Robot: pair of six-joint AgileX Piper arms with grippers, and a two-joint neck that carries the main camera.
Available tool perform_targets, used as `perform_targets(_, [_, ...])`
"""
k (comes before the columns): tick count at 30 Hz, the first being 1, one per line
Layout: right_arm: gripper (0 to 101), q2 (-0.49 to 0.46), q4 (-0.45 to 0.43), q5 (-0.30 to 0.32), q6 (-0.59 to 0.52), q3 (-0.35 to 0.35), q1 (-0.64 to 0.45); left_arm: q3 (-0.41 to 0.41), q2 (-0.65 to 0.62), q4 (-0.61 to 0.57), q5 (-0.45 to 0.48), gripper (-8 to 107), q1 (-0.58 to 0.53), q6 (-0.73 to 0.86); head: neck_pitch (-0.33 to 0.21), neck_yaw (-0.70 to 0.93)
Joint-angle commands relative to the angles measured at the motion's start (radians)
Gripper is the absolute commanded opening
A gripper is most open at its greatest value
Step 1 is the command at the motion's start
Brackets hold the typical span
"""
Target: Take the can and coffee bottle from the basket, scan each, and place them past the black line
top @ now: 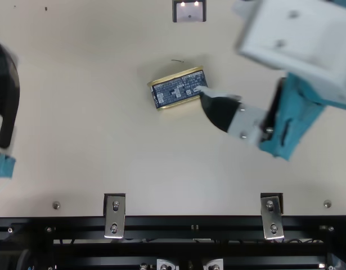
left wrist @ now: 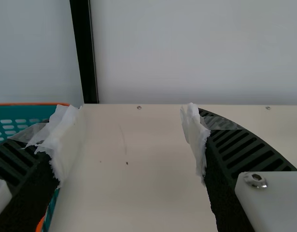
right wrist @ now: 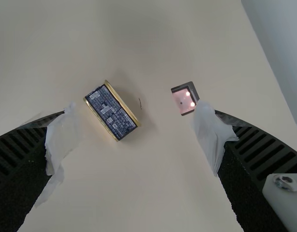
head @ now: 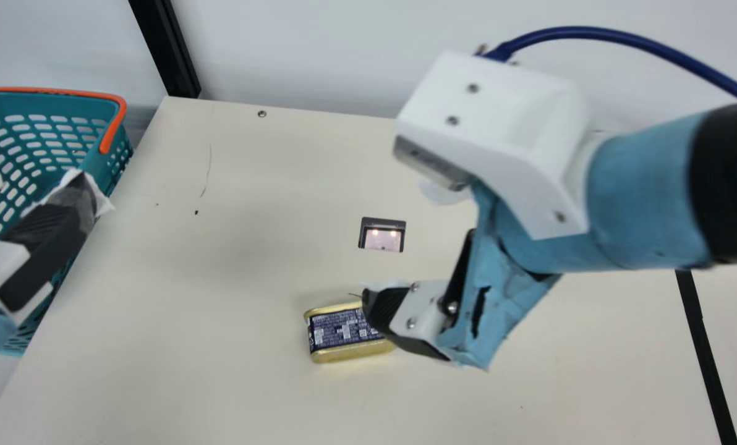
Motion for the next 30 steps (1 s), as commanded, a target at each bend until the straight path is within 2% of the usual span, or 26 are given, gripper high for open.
perform_targets(1, [101, 0.035, -0.013, -0.004, -0.021, -0.010, 0.037, 0.000, 0.000, 0.000, 0.000, 90, 0.000, 0.000, -0.015, -0.009])
perform_targets(12, [101, 0.170, -0.088, -0.022, -0.117, -0.039, 0.162, 0.000, -0.011, 0.000, 0.017, 90, 0.000, -0.018, -0.015, -0.009])
perform_targets(23, [101, 0.263, -0.147, -0.024, -0.216, -0.008, 0.203, 0.000, -0.011, 0.000, 0.017, 90, 0.000, -0.018, -0.015, -0.009])
perform_targets(30, [101, 0.313, -0.194, -0.062, -0.249, 0.021, 0.215, 0.000, -0.011, 0.000, 0.017, 90, 0.000, -0.018, -0.015, -0.009])
